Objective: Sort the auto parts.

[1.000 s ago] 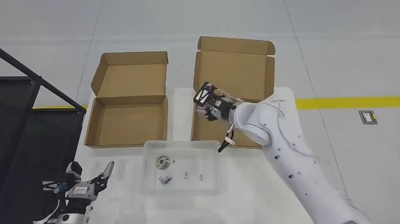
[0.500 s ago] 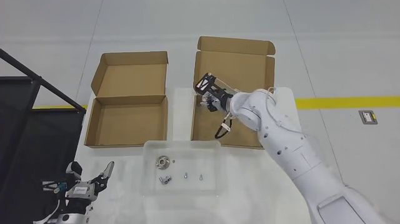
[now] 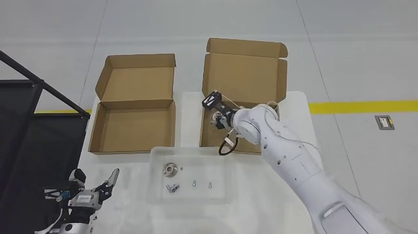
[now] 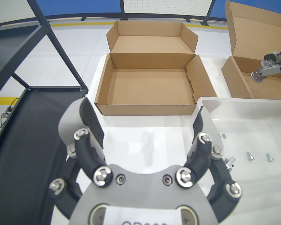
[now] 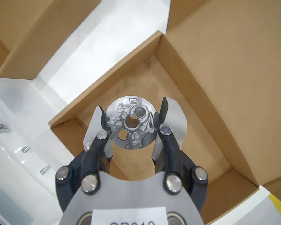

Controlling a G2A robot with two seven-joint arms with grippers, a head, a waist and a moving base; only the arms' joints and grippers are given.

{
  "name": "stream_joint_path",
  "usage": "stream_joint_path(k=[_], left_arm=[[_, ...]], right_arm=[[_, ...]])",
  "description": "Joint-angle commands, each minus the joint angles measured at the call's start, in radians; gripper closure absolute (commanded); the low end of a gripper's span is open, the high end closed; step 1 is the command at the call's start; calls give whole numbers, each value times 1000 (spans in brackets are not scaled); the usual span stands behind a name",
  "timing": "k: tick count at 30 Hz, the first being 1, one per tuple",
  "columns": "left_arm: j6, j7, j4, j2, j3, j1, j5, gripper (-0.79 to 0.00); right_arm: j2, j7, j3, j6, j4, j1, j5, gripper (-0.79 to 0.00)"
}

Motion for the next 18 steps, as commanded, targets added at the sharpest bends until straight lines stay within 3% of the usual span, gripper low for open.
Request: stream_joint_path(k=[1,8,17,18], left_arm=[[0,0,0,0,0,0,0,-785],[0,0,0,0,0,0,0,-785],[0,0,0,0,0,0,0,-785],[0,0,0,0,0,0,0,-785]], right_arm=[[-18,-29,-12,10,64,21,8,0],[-70,-92,-38,70,222,81,19,0],[-129,-110,-59,62,360,127,41,0],[-134,-113,-60,61,371,131,42,-71]])
